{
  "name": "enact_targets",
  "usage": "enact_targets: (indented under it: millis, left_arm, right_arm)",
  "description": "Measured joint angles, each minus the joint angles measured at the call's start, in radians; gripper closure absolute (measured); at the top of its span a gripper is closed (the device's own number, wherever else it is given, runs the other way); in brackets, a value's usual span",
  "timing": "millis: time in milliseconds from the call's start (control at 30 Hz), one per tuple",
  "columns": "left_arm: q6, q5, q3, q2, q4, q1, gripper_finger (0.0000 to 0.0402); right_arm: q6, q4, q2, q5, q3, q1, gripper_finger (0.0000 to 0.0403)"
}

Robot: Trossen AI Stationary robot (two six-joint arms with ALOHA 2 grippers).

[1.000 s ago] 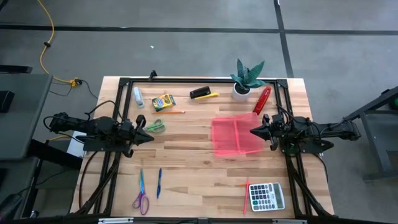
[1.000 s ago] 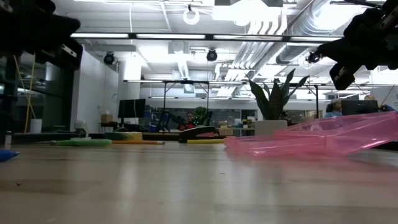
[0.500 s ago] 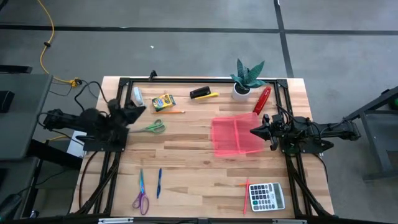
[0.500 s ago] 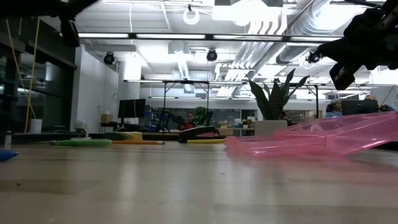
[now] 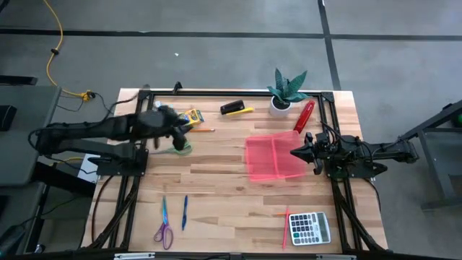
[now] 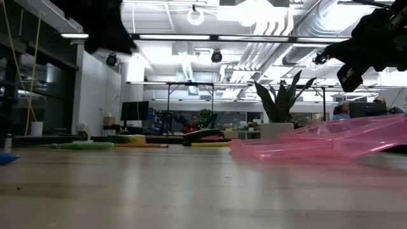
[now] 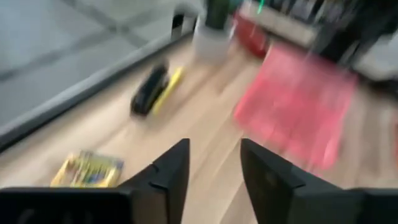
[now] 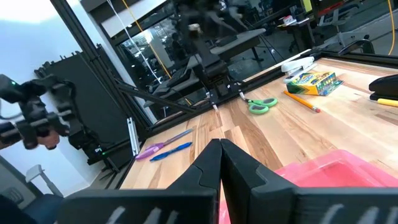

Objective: Pack school essentials
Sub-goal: Put the orange crayon box into the pink supply box

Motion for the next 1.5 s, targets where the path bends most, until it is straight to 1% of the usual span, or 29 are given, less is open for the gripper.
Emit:
enact_targets:
  millis: [133,200,233,333,433,467,667,800,967,1100,1200,1300,1367,1500]
  left_arm:
    - [-0.058,0.119,0.03,0.14,-0.163,0.118,0.0228]
    - [-0.075,0.193,0.03,0.2,-0.246,0.155,0.0219]
    - [-0.073,0.214,0.03,0.228,-0.275,0.167,0.0215]
    - [-0.053,0.209,0.03,0.309,-0.325,0.19,0.0212]
    - [-0.05,0.153,0.04,0.37,-0.296,0.234,0.0214]
    - [-0.035,0.149,0.056,0.389,-0.292,0.259,0.0215]
    - [0.152,0.158,0.242,0.563,-0.304,0.43,0.0222]
    - [0.228,0.21,0.381,0.702,-0.354,0.525,0.0222]
    - [0.364,0.305,0.525,0.866,-0.421,0.619,0.0222]
    - [0.444,0.326,0.618,0.986,-0.518,0.681,0.0222]
    - [0.464,0.329,0.658,1.06,-0.562,0.717,0.0222]
    - [0.472,0.335,0.669,1.111,-0.578,0.743,0.0222]
    - [0.48,0.373,0.669,1.134,-0.587,0.755,0.0222]
    - [0.486,0.481,0.669,1.154,-0.596,0.764,0.0223]
  right_arm:
    - [0.0,0.0,0.0,0.0,0.0,0.0,0.0402]
    - [0.0,0.0,0.0,0.0,0.0,0.0,0.0402]
    - [0.0,0.0,0.0,0.0,0.0,0.0,0.0402]
    - [0.0,0.0,0.0,0.0,0.0,0.0,0.0402]
    - [0.0,0.0,0.0,0.0,0.0,0.0,0.0402]
    - [0.0,0.0,0.0,0.0,0.0,0.0,0.0402]
    - [0.0,0.0,0.0,0.0,0.0,0.0,0.0402]
    - [0.0,0.0,0.0,0.0,0.0,0.0,0.0402]
    - [0.0,0.0,0.0,0.0,0.0,0.0,0.0402]
    - [0.0,0.0,0.0,0.0,0.0,0.0,0.0402]
    - [0.0,0.0,0.0,0.0,0.0,0.0,0.0402]
    - [0.0,0.0,0.0,0.0,0.0,0.0,0.0402]
    - [0.0,0.0,0.0,0.0,0.0,0.0,0.0402]
    - [0.0,0.0,0.0,0.0,0.0,0.0,0.0402]
